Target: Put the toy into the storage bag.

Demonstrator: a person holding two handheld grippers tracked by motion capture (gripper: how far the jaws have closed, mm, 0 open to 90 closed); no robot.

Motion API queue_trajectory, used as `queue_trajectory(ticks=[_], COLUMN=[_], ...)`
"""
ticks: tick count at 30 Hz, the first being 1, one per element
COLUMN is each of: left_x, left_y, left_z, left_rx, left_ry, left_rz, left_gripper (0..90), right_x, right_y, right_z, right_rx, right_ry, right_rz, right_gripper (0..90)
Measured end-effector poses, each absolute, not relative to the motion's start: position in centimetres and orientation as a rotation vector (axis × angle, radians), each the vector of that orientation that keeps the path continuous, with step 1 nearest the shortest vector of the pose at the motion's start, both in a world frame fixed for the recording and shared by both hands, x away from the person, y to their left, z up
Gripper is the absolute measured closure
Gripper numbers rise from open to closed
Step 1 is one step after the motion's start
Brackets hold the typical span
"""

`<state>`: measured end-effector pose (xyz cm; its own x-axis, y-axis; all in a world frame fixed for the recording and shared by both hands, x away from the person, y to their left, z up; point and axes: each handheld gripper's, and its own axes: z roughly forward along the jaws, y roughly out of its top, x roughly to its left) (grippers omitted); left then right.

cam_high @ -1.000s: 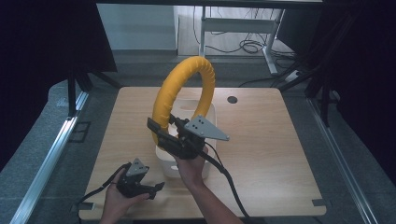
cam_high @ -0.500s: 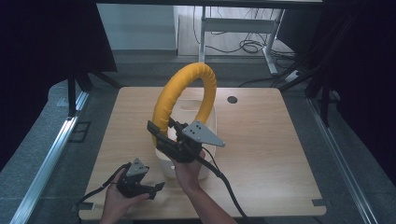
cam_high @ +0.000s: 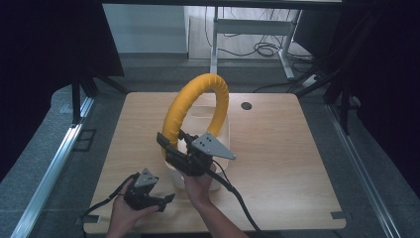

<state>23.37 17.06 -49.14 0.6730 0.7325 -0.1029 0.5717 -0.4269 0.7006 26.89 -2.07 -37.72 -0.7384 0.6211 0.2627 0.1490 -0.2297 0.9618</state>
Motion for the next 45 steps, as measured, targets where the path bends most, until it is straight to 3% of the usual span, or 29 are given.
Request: queue_trajectory(ticks=[45], left_x=[23.5], left_y=[16.8], left_z=[-49.4], left_rx=[2.171], left_ry=[1.001], left_rz=[0.267], left_gripper=[16.6], right_x=[28.5], right_y=[-2.5], right_z=[-41.4], right_rx=[1.08], right_ry=[1.807], right_rz=[1.933], right_gripper=[46.0])
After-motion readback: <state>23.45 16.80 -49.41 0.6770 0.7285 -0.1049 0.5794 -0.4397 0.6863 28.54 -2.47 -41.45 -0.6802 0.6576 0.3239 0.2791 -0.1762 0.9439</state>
